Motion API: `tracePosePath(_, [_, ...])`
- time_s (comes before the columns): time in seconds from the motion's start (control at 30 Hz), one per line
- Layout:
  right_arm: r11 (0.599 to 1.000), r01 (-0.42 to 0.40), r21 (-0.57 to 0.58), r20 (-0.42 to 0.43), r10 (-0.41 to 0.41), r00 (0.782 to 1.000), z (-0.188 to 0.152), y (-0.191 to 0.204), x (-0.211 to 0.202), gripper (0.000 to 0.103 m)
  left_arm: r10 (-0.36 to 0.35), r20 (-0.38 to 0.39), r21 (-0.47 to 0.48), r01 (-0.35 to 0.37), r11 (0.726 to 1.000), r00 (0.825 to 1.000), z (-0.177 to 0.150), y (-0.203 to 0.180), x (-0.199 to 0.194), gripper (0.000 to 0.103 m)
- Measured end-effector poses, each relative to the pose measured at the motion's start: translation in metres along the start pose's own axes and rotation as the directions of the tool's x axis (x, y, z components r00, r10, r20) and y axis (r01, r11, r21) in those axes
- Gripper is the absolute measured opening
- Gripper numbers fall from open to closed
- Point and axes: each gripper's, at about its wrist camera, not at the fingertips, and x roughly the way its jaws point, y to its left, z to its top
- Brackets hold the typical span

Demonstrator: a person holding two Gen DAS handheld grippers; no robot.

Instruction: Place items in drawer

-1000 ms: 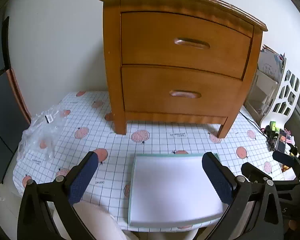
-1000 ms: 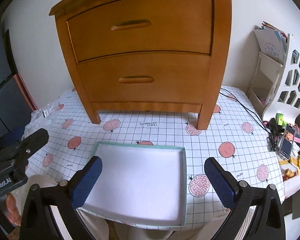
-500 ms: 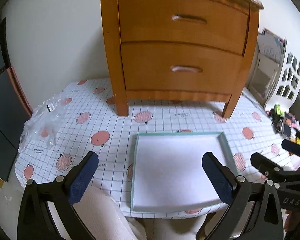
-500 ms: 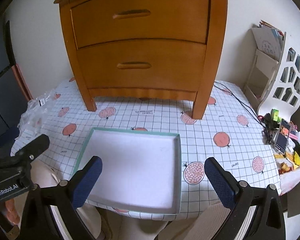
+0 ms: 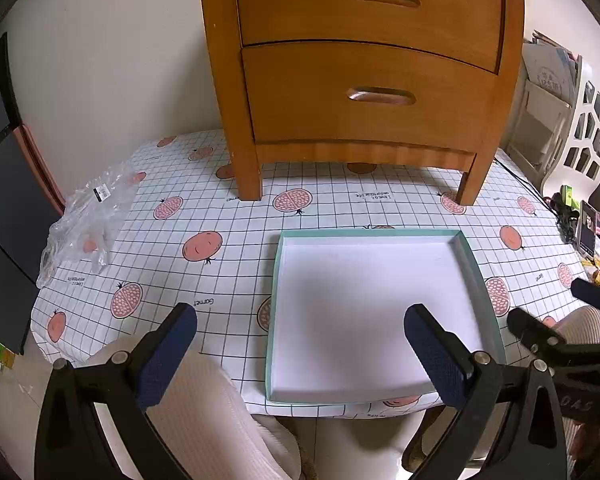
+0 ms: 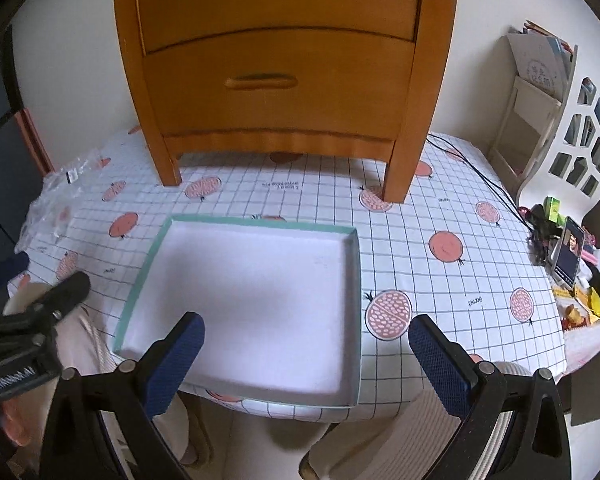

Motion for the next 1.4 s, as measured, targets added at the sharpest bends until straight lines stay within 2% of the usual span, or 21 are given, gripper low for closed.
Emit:
tracePosePath(0.27, [1.0,0.011,-0.002,-0.026,-0.011,1.0,-0.015,0.0,0.013,0.103,0.024,-0.018,0.007,-0.024,1.0,1.0,-0.003,0.0,0.007,0.103])
tracePosePath(0.87, [1.0,0.012,0.01,-0.022,-0.012,1.0,-0.018,-0.005,0.018,0.103,0.02,-0.045,-0.013,-0.02,1.0,0.999,-0.007,0.007,0.017,0.103])
tracePosePath(1.4, [0.999,0.001,0.033,-0.026,0.0,1.0,-0.019,-0.01,0.019,0.103,0.016,-0.027,0.0,-0.016,1.0,1.0,-0.006,0.005,0.016,0.103])
